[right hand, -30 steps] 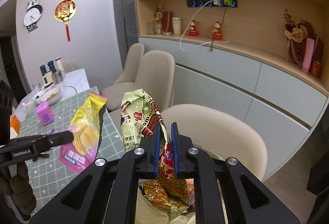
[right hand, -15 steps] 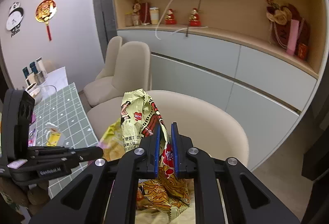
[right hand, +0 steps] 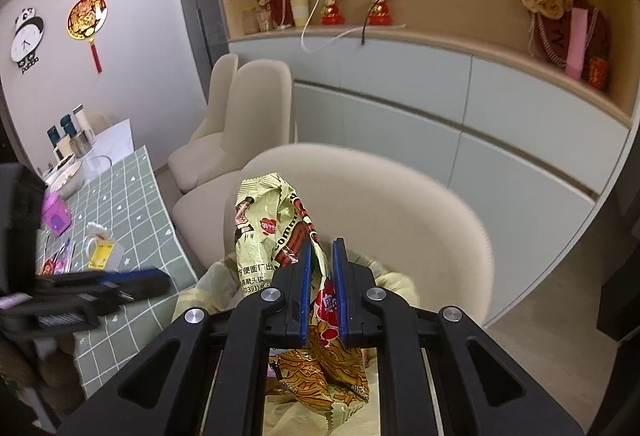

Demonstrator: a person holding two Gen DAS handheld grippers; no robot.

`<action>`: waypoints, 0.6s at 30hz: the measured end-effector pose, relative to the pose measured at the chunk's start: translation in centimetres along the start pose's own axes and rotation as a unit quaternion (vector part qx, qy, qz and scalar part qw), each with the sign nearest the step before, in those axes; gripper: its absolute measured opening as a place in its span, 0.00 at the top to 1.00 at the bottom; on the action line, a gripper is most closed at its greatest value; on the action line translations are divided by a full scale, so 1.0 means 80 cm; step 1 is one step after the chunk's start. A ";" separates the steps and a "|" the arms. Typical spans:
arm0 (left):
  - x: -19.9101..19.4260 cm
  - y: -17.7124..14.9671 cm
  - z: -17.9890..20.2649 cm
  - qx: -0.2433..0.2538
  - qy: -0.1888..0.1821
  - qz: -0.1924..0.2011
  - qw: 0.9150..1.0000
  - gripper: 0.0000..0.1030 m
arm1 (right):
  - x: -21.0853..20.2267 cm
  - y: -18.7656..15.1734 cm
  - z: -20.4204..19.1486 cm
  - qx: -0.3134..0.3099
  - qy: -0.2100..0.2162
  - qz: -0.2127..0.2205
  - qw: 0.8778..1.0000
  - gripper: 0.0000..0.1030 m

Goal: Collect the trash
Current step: 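Carry the chips bag and gold wrapper over the trash bin with both tools, then open both tools to drop the chips bag and gold wrapper into the bin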

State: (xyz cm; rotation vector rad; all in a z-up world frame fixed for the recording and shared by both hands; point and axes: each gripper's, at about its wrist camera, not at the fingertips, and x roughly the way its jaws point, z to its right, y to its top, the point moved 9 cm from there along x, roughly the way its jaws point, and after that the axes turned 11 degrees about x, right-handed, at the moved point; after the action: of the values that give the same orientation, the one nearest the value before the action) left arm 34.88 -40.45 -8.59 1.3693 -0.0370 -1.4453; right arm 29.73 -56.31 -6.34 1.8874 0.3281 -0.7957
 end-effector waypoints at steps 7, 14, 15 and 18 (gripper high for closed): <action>-0.091 -0.033 -0.073 -0.048 0.073 0.037 0.995 0.65 | 0.030 -0.027 -0.014 -0.014 0.006 -0.026 1.000 0.89; -0.168 -0.096 -0.149 -0.115 0.132 0.051 0.983 0.62 | 0.044 -0.041 -0.025 -0.016 0.001 -0.035 0.999 0.82; -0.176 -0.104 -0.157 -0.121 0.137 0.053 0.982 0.62 | 0.044 -0.042 -0.028 -0.015 0.000 -0.033 0.999 0.79; -0.201 -0.127 -0.175 -0.135 0.153 0.059 0.977 0.59 | 0.041 -0.044 -0.037 -0.017 0.001 -0.028 0.999 0.71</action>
State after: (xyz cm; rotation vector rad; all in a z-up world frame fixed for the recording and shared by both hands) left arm 34.25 -16.89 -8.80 1.3249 0.2635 -1.0837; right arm 31.32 -52.52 -10.19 1.8533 0.3937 -0.8211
